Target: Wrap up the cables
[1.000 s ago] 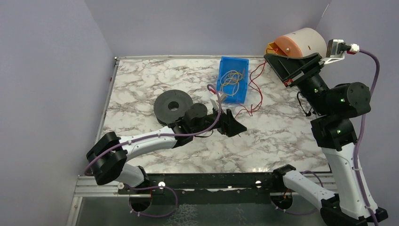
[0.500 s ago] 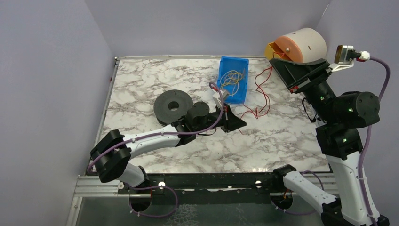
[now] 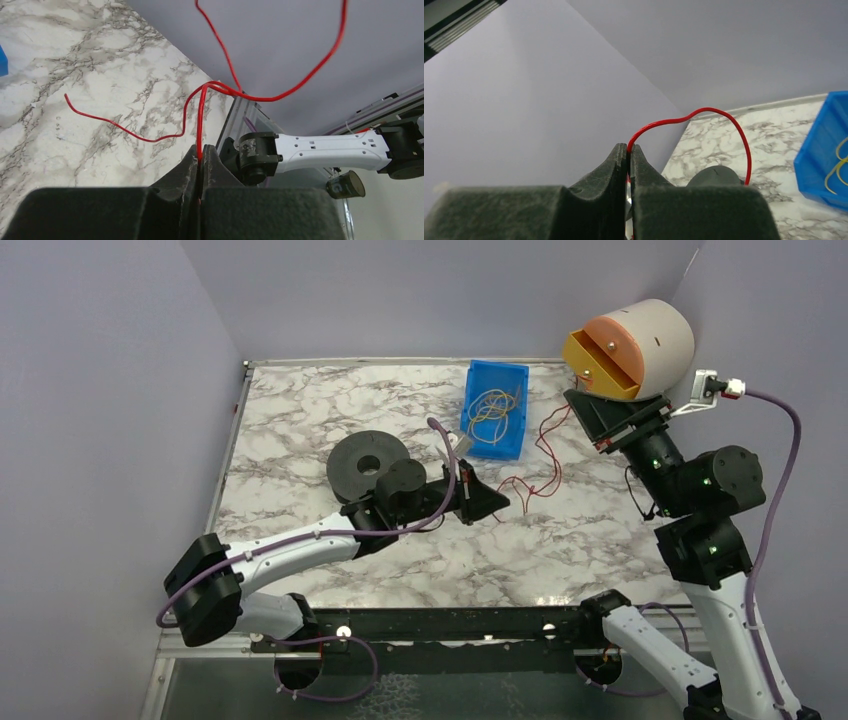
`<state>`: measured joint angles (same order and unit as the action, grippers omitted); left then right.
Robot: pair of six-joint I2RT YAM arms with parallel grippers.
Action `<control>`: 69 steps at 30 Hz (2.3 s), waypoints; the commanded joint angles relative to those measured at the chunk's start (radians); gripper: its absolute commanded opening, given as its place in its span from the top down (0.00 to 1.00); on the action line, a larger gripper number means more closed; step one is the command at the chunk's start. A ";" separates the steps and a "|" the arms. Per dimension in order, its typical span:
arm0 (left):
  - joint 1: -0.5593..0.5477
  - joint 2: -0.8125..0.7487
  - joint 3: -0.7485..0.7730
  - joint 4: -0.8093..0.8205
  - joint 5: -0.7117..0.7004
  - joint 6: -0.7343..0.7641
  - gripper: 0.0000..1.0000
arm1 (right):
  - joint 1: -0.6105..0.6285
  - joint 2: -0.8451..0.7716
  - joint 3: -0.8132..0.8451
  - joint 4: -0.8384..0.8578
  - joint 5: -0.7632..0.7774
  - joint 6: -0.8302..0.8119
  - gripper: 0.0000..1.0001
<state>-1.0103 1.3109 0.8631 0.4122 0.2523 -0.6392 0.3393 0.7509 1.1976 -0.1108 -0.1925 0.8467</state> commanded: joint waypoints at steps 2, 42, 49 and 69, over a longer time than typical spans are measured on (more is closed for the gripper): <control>-0.007 -0.019 0.017 -0.072 0.045 0.076 1.00 | 0.004 -0.040 -0.092 -0.084 0.206 -0.006 0.89; -0.077 -0.117 0.286 -0.656 -0.147 0.360 1.00 | 0.004 0.027 -0.165 -0.209 -0.028 -0.384 0.28; -0.076 -0.132 0.359 -0.838 -0.197 0.424 1.00 | 0.003 0.031 -0.205 -0.218 -0.403 -0.466 0.36; -0.077 -0.082 0.528 -1.121 -0.229 0.472 1.00 | 0.023 0.037 -0.473 -0.063 -0.727 -0.460 0.39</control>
<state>-1.0843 1.2148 1.3506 -0.6827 0.0288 -0.1745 0.3473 0.7940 0.7631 -0.3107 -0.8593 0.3401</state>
